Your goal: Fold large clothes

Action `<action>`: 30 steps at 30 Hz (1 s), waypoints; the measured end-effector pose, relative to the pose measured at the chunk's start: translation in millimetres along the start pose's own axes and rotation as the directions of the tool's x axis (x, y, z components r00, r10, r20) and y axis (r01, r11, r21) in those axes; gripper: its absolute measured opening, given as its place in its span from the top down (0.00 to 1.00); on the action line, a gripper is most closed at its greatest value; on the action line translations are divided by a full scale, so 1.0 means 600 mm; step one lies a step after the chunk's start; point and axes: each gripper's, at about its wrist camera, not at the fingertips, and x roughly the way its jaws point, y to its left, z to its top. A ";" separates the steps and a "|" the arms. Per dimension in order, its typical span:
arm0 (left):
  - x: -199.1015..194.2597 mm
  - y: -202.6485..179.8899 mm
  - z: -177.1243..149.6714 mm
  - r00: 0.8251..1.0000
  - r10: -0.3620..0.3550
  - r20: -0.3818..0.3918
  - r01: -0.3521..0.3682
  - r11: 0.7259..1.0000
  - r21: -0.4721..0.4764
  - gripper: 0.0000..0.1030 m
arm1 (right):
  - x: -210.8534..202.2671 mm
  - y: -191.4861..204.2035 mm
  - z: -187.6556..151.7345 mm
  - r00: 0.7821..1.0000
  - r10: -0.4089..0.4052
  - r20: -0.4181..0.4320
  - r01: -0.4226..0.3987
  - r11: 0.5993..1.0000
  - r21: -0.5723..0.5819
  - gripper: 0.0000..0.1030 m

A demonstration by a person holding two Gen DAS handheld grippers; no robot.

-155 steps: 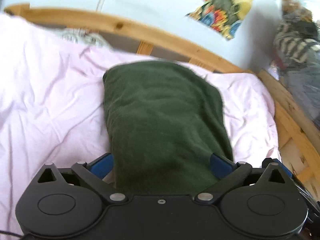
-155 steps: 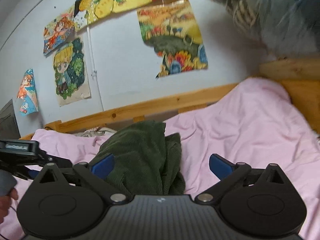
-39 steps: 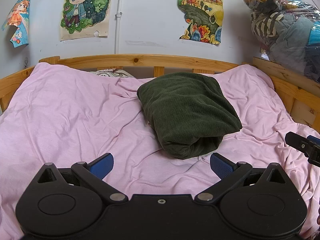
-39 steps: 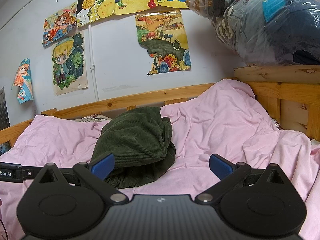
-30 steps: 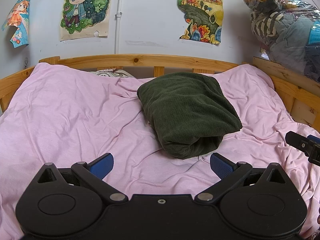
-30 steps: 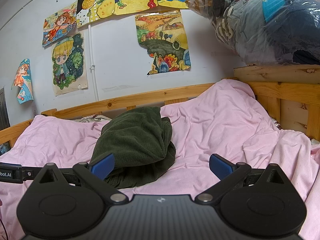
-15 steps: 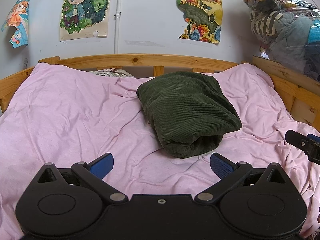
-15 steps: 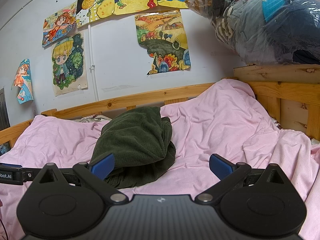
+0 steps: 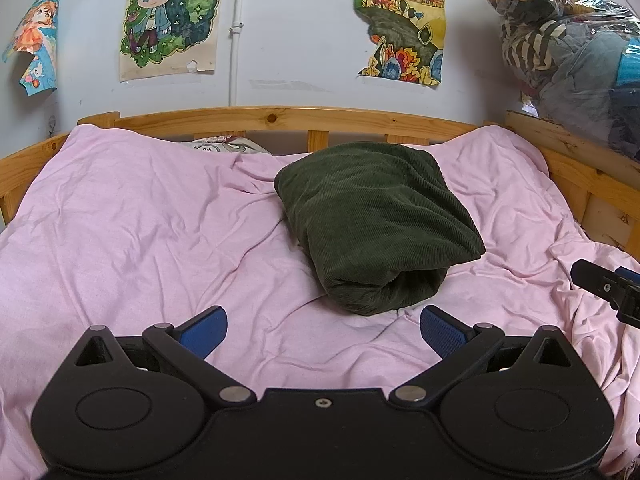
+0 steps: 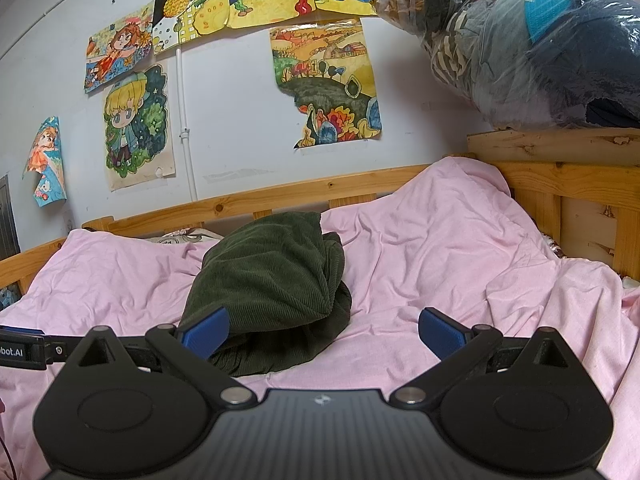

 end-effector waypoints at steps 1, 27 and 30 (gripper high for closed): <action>0.000 -0.001 0.000 1.000 0.000 0.000 0.000 1.000 0.000 0.01 | 0.000 0.000 0.000 1.000 0.000 0.000 0.000 1.000 0.000 0.00; 0.001 0.008 0.001 0.998 0.048 -0.041 -0.045 0.996 0.073 0.01 | 0.000 -0.002 0.000 1.000 0.000 -0.003 0.000 1.000 0.001 0.00; 0.002 0.005 0.001 0.998 0.050 -0.037 -0.047 0.996 0.076 0.01 | 0.000 -0.002 -0.002 1.000 -0.001 -0.004 0.001 1.000 0.000 0.00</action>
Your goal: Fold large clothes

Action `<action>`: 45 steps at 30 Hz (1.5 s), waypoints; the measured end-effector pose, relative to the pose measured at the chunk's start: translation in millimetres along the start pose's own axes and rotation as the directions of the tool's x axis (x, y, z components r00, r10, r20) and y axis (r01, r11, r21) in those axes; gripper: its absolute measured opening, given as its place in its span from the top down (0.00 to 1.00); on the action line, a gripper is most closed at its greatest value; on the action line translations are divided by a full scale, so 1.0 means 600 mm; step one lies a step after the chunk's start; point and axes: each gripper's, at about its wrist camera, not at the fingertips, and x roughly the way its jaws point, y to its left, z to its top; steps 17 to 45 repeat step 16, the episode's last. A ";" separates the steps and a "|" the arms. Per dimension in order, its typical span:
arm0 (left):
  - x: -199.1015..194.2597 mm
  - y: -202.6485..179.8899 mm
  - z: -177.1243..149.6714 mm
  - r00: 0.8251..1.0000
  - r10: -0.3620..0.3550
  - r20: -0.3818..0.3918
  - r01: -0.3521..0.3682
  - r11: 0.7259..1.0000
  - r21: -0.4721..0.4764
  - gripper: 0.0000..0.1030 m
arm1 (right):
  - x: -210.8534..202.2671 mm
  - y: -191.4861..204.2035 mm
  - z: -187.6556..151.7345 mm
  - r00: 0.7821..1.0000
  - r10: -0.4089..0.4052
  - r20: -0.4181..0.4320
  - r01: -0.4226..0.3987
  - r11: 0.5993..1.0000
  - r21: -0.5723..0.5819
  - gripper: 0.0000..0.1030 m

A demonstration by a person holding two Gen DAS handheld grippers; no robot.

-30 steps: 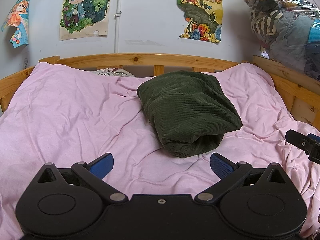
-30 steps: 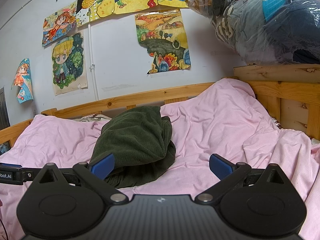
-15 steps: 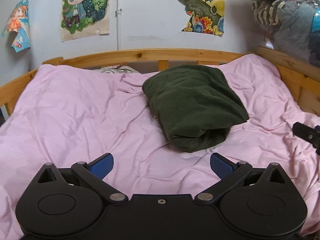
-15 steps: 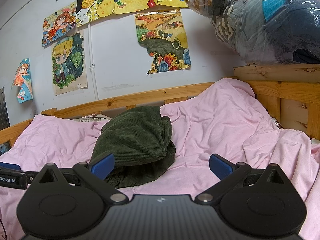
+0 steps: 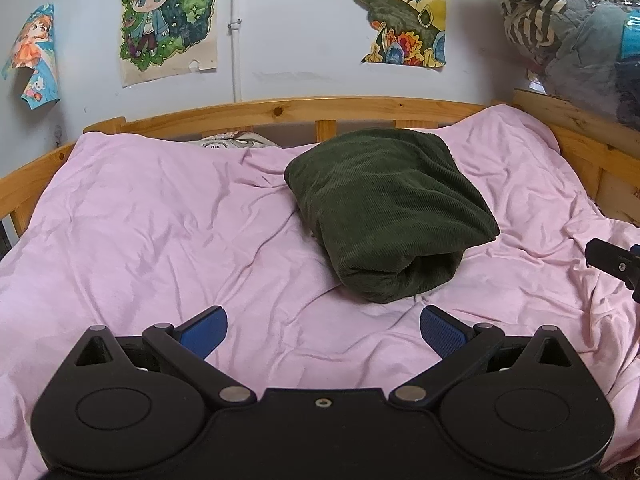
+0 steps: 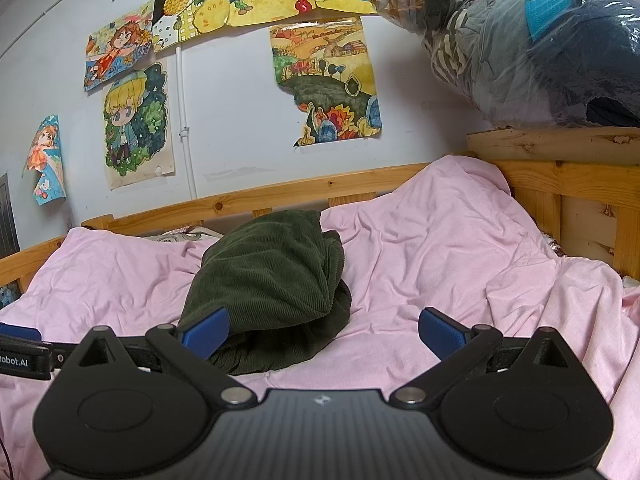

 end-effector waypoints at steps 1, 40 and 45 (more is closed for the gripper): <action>0.000 0.000 0.000 1.000 0.000 0.000 0.000 1.000 0.000 0.01 | 0.000 0.000 0.000 1.000 0.000 0.000 0.000 1.000 0.001 0.00; -0.004 -0.003 0.002 1.000 0.008 0.003 -0.008 1.000 0.009 0.01 | 0.000 0.001 0.001 1.000 0.000 -0.002 0.000 1.000 0.001 0.00; -0.004 -0.003 0.002 1.000 0.008 0.003 -0.008 1.000 0.009 0.01 | 0.000 0.001 0.001 1.000 0.000 -0.002 0.000 1.000 0.001 0.00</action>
